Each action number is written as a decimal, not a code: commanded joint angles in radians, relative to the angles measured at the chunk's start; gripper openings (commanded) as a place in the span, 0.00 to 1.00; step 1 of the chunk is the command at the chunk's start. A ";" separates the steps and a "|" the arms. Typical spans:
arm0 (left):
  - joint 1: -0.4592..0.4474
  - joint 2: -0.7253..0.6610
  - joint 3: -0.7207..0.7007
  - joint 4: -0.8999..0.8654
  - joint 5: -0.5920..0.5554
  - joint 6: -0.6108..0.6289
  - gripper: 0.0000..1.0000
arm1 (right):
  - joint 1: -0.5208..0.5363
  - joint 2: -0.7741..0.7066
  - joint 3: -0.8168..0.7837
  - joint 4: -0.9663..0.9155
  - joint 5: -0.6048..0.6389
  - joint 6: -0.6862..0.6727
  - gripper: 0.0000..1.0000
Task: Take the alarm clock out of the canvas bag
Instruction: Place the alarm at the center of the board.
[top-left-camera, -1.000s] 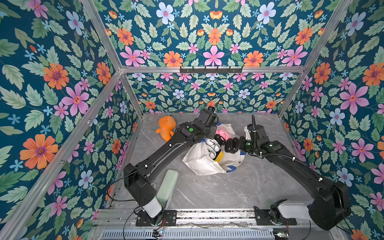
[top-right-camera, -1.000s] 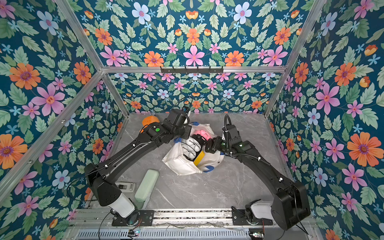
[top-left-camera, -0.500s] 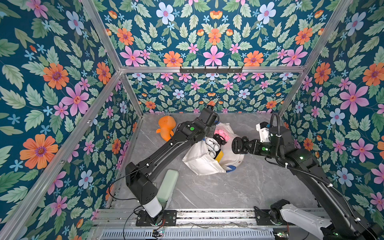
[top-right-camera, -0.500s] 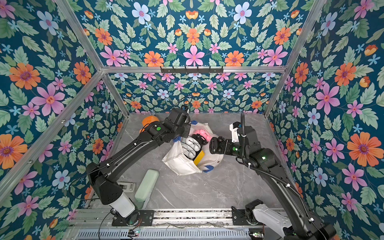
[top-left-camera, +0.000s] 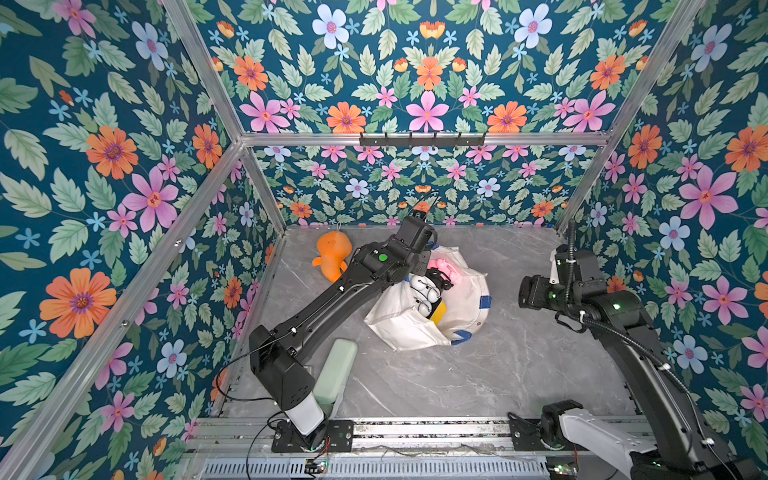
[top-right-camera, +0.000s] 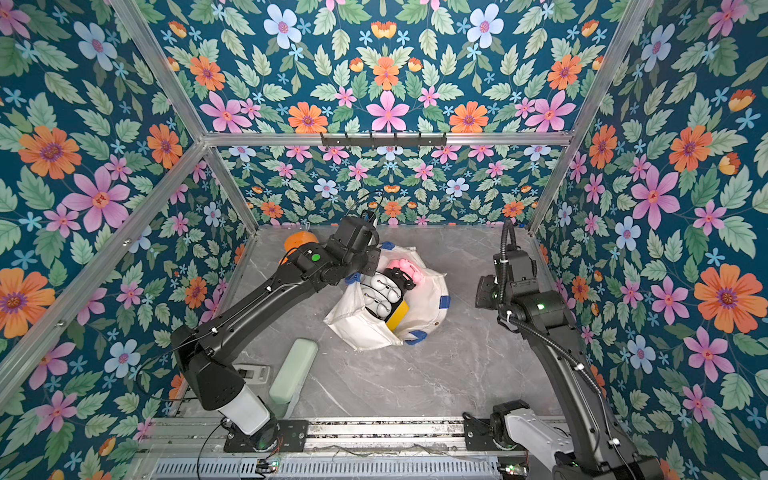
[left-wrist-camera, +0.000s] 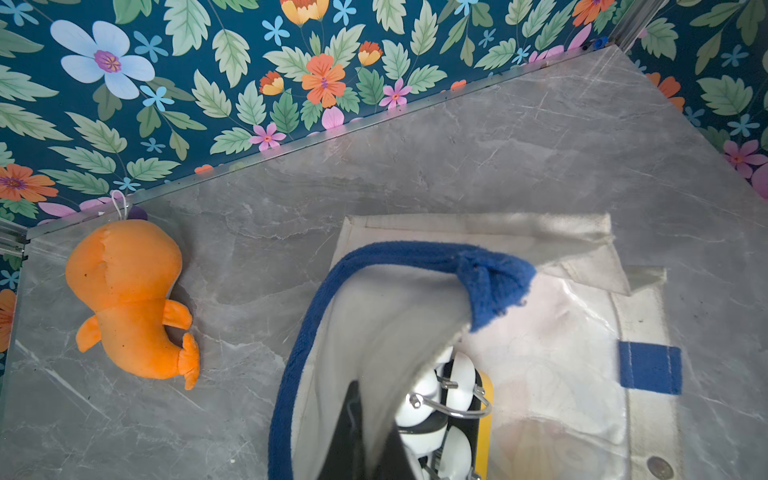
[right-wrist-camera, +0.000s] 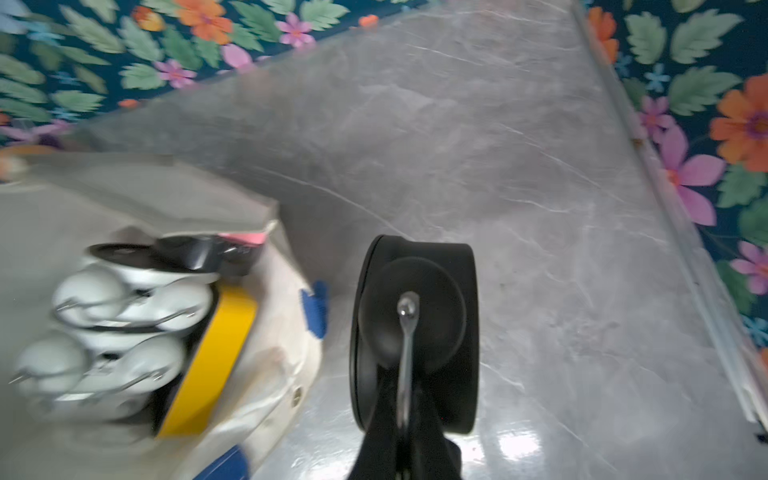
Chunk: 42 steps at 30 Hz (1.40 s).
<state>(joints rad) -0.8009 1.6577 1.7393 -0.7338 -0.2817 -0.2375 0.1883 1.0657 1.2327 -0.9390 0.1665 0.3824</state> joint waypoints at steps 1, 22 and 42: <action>-0.002 -0.017 -0.001 0.045 0.000 0.005 0.00 | -0.038 0.065 -0.020 0.024 0.145 -0.039 0.00; -0.002 -0.050 -0.043 0.062 0.032 0.009 0.00 | -0.093 0.576 0.067 0.159 0.207 -0.035 0.00; -0.002 -0.042 -0.053 0.077 0.042 0.006 0.00 | -0.044 0.806 0.162 0.180 0.158 -0.050 0.13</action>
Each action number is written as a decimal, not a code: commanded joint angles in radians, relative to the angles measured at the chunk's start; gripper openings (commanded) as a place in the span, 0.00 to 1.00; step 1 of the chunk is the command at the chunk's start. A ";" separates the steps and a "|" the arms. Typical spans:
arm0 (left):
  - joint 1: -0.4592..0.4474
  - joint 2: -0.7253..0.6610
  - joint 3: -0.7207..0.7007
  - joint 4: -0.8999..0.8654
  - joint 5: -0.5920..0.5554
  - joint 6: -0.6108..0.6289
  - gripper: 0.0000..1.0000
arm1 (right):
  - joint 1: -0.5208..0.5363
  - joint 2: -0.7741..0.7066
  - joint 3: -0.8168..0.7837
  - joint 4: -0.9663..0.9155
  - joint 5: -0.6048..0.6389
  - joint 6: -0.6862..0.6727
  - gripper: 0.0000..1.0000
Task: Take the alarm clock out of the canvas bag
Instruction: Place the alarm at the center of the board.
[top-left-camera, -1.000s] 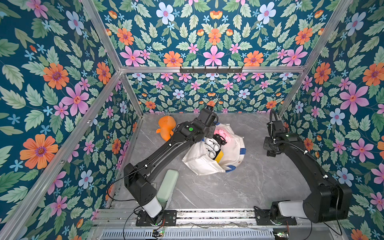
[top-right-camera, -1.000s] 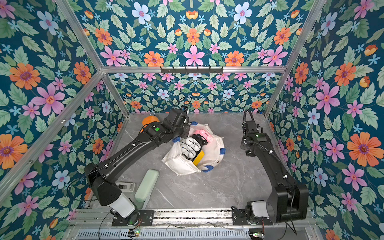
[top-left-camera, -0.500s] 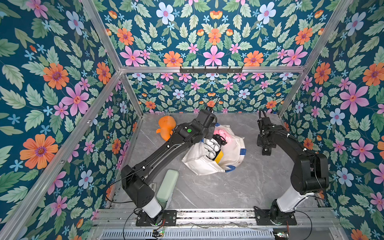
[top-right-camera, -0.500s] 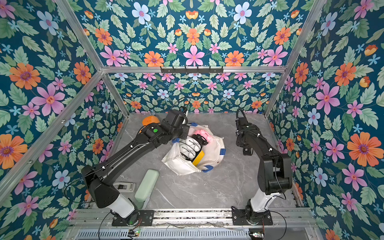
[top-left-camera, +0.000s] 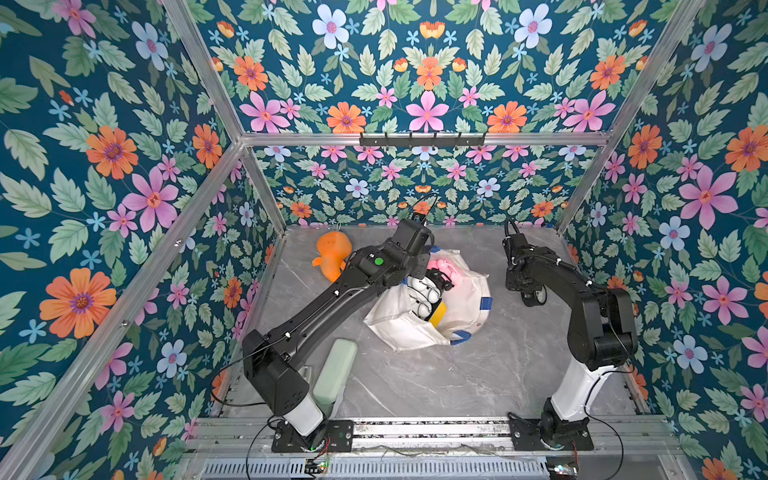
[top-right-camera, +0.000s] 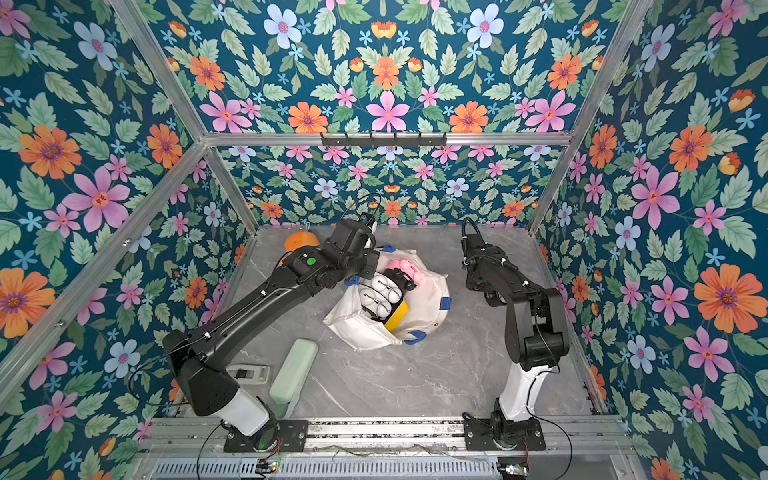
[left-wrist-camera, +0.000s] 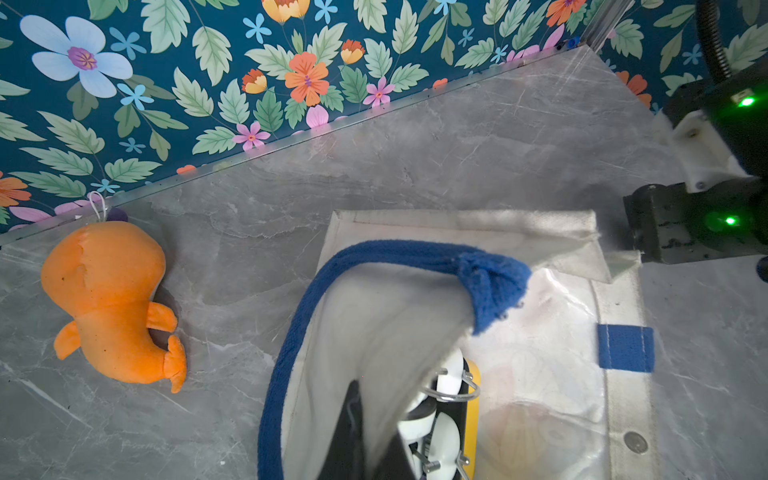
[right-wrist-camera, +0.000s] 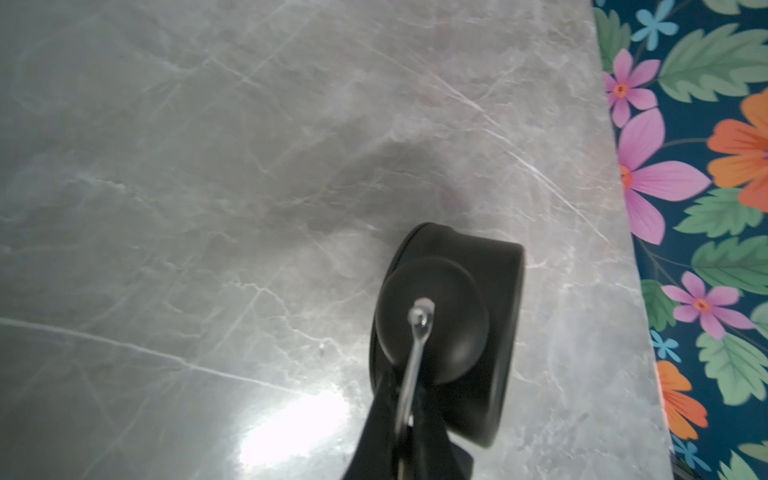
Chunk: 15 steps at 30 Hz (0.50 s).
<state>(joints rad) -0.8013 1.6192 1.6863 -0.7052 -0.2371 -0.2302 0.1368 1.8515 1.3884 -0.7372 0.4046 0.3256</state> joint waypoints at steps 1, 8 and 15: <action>-0.001 -0.004 -0.002 0.049 -0.001 -0.002 0.00 | 0.012 0.027 0.009 -0.021 -0.079 0.006 0.15; -0.001 -0.017 -0.017 0.053 -0.004 -0.003 0.00 | 0.017 0.051 0.018 -0.011 -0.091 0.007 0.23; -0.002 -0.026 -0.027 0.052 -0.011 -0.003 0.00 | 0.018 0.082 0.026 -0.008 -0.113 0.006 0.25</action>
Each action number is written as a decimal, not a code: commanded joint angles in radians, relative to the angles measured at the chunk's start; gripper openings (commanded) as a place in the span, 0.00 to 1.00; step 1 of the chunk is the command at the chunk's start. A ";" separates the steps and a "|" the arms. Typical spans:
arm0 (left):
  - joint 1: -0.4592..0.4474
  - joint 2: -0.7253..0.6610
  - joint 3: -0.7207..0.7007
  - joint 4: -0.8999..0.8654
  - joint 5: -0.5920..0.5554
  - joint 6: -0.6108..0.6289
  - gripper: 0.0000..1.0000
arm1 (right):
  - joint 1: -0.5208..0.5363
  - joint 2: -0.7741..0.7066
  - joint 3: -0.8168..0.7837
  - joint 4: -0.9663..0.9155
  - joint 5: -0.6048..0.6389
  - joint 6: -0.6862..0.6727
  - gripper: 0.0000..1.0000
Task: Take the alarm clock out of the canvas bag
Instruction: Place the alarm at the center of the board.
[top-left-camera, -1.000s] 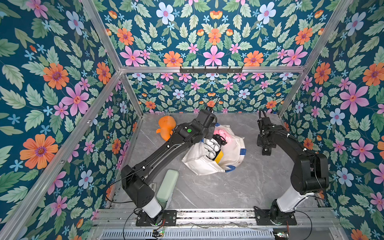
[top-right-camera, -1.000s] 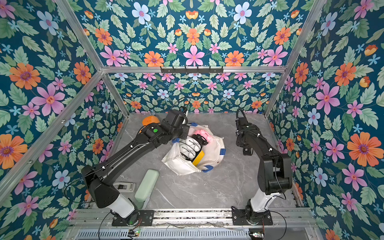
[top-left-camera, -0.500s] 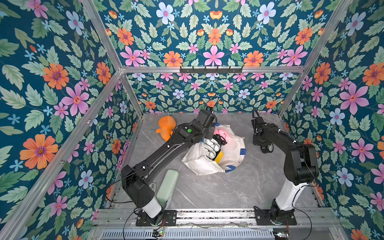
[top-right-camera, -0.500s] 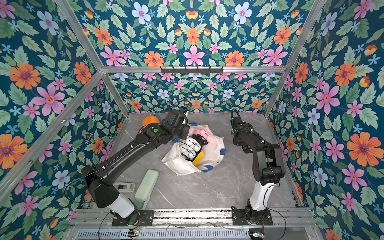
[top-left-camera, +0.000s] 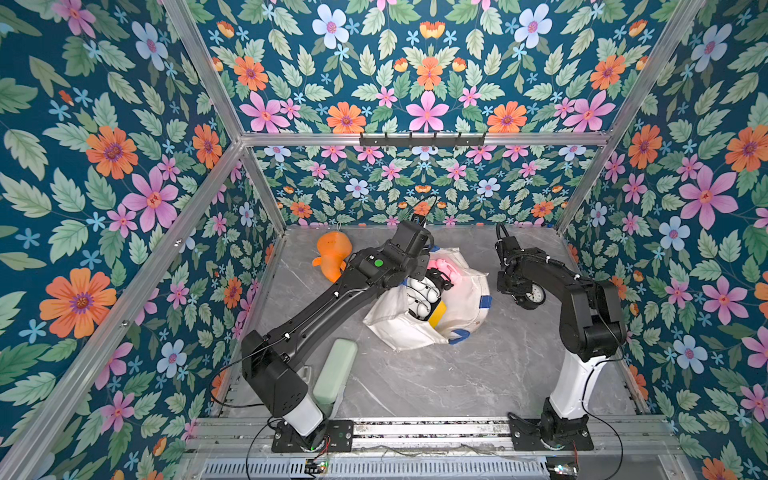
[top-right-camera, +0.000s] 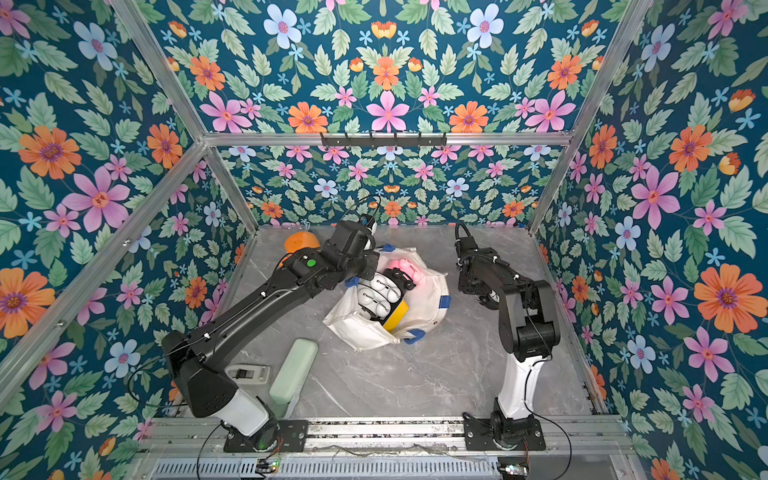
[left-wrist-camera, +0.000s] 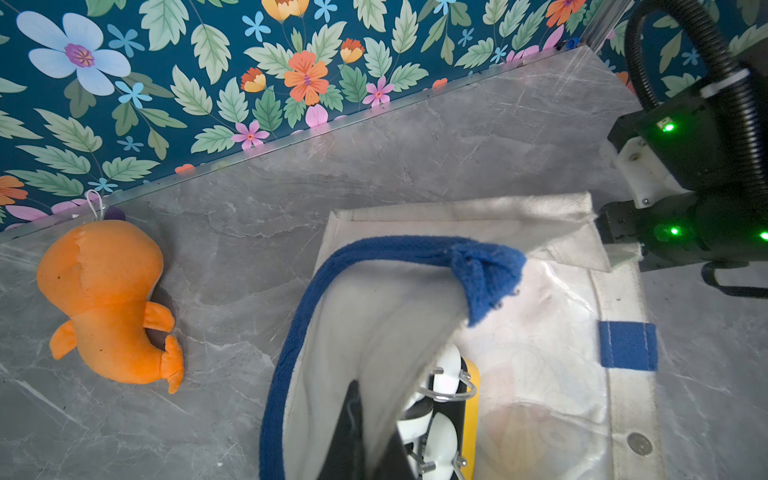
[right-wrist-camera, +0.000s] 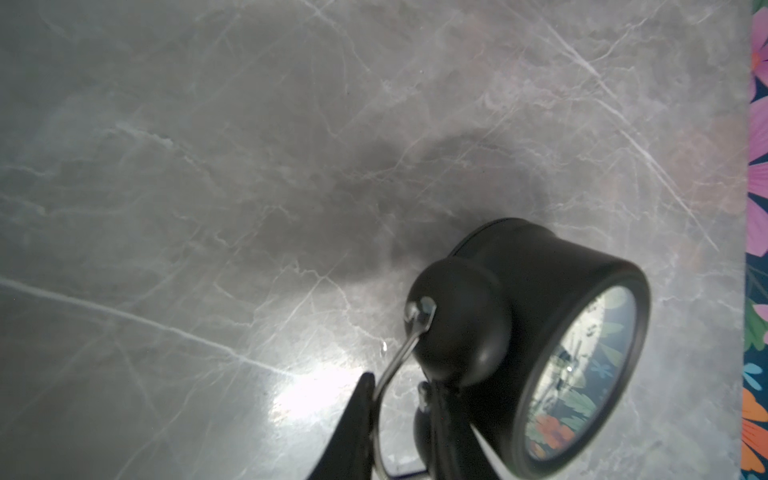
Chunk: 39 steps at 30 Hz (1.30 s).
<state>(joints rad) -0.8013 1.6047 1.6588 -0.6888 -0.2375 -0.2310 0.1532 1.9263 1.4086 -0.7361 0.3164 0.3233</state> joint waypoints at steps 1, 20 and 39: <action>-0.002 -0.011 0.001 0.035 -0.012 -0.003 0.00 | 0.000 0.011 0.008 -0.010 -0.027 0.009 0.25; -0.001 -0.018 -0.003 0.033 -0.021 -0.012 0.00 | 0.001 -0.028 -0.049 0.015 -0.077 0.017 0.41; -0.001 -0.122 -0.131 0.193 0.113 0.059 0.00 | 0.000 -0.764 -0.423 0.300 -0.396 0.103 0.54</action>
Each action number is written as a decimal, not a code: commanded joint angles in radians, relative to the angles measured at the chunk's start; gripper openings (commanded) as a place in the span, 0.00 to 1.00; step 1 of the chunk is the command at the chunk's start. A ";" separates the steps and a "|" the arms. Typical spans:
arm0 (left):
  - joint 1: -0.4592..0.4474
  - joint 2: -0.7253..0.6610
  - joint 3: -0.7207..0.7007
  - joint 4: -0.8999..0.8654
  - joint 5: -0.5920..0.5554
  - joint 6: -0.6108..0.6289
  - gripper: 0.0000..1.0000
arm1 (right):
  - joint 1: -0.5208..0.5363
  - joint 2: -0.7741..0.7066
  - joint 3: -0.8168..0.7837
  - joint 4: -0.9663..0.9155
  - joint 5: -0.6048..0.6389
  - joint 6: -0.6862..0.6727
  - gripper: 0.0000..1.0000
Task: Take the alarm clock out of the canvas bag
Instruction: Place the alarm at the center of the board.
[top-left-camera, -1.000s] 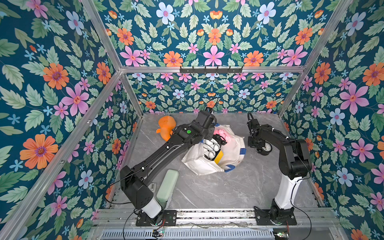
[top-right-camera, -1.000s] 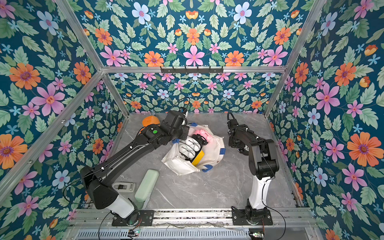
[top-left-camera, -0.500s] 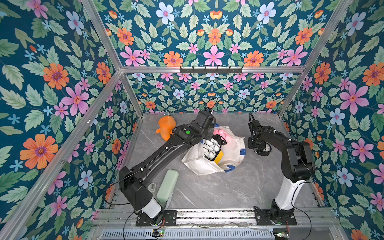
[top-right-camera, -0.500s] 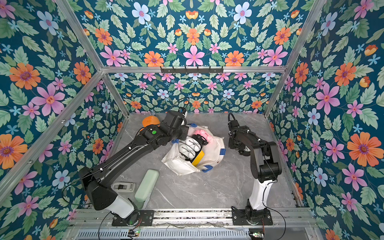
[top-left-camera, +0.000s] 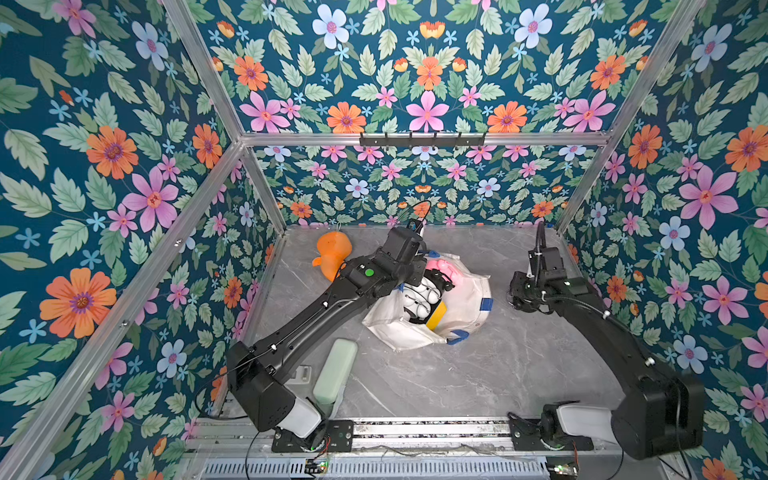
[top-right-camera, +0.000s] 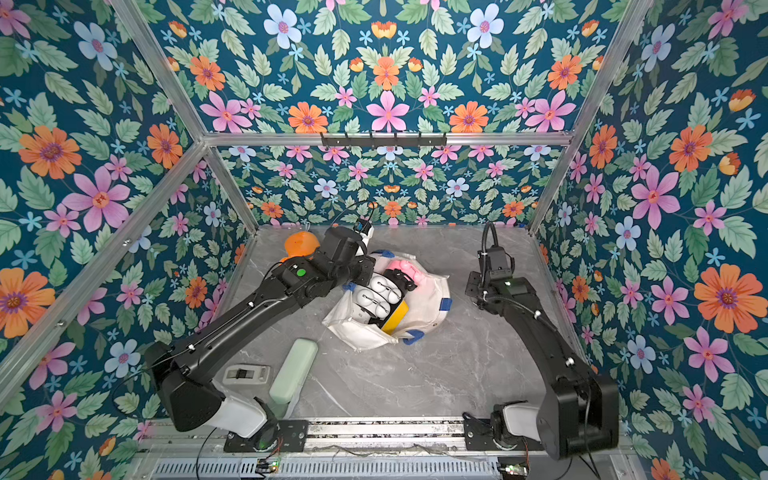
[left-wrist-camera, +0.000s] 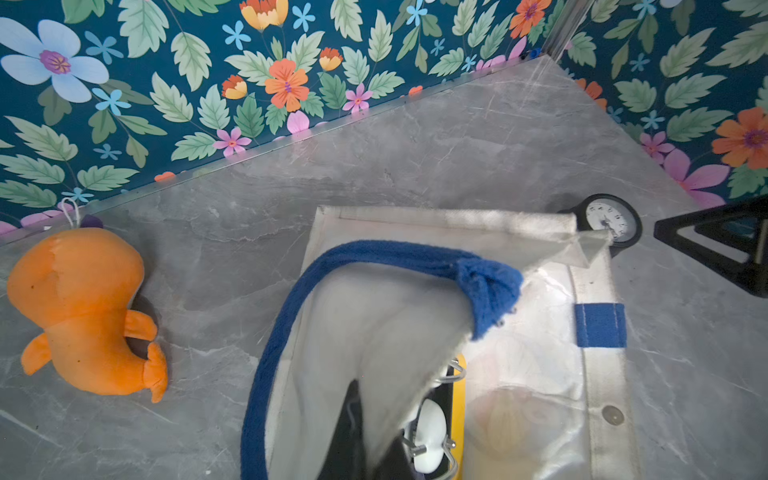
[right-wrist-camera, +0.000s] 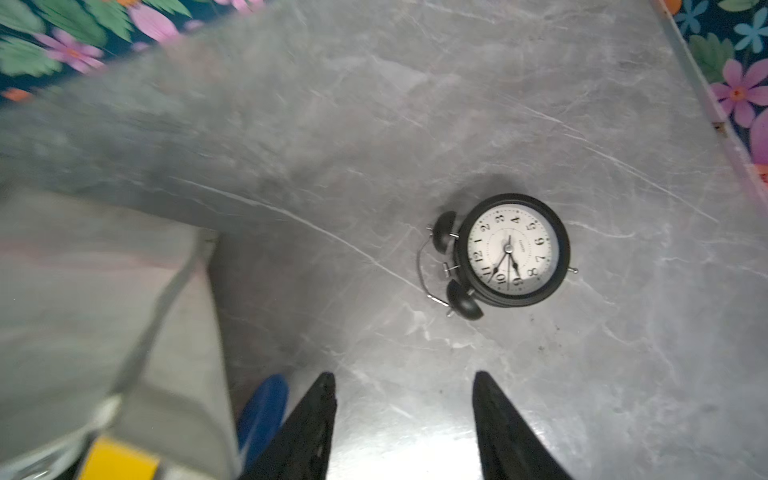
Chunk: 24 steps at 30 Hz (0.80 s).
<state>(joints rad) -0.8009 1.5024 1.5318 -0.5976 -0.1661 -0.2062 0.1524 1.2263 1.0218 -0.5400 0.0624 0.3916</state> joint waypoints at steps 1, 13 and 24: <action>-0.001 -0.022 -0.003 0.106 0.041 0.042 0.00 | 0.000 -0.098 -0.057 0.136 -0.200 0.051 0.54; 0.000 0.001 0.059 0.124 -0.004 0.025 0.00 | 0.159 -0.271 -0.191 0.508 -0.577 0.248 0.52; -0.001 0.075 0.151 0.117 0.000 -0.012 0.00 | 0.381 -0.182 -0.167 0.493 -0.524 0.461 0.47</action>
<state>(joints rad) -0.8021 1.5856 1.6554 -0.6003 -0.1394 -0.2035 0.4976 1.0554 0.8501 -0.0185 -0.5182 0.7898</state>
